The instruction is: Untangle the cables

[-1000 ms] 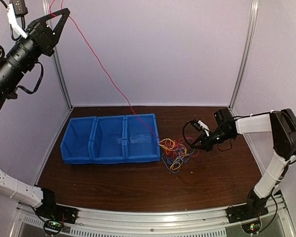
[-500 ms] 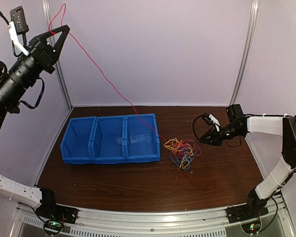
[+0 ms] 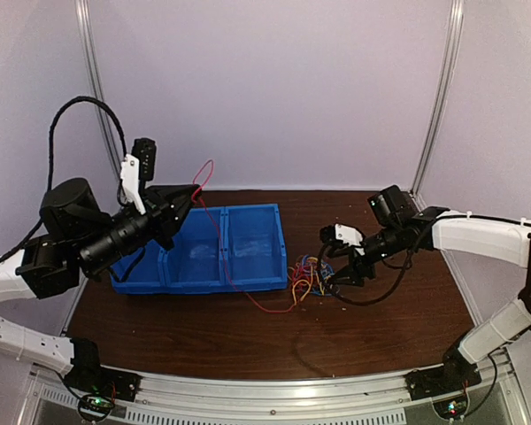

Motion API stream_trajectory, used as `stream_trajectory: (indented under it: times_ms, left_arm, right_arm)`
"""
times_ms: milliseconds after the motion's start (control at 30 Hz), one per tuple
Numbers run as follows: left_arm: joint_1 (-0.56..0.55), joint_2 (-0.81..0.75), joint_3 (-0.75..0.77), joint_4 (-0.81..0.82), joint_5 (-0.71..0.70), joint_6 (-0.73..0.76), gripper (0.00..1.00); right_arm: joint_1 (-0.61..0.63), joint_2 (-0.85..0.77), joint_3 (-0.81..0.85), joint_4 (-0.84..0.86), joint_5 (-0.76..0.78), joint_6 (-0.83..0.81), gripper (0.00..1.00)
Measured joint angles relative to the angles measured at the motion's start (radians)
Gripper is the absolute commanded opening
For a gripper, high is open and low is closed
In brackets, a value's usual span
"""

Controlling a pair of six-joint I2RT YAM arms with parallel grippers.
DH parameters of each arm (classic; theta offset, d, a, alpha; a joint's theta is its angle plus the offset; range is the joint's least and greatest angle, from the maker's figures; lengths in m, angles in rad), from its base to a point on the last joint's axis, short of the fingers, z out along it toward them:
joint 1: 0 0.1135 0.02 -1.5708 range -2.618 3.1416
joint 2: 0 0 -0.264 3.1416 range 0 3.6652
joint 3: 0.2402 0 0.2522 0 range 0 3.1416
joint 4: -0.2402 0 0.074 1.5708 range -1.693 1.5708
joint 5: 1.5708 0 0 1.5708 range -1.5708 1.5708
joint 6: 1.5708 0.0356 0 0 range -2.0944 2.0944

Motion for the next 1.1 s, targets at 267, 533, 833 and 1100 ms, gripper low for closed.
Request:
stream_trajectory:
  times_ms: [267,533,833,1100]
  left_arm:
    - [0.000,-0.118,-0.018,0.017,-0.046,-0.047,0.00]
    - [0.000,-0.168,-0.078,0.013,-0.072,-0.070,0.00]
    - [0.000,-0.203,-0.078,0.011,-0.085,-0.077,0.00]
    - [0.000,-0.227,-0.076,-0.011,-0.091,-0.075,0.00]
  right_arm:
    - [0.140,0.144,0.119,-0.026,0.184,-0.145,0.99]
    - [0.182,0.269,0.219,-0.024,0.305,-0.230,1.00]
    - [0.182,0.406,0.228,0.036,0.377,-0.230,0.77]
    - [0.145,0.441,0.241,0.050,0.398,-0.217,0.08]
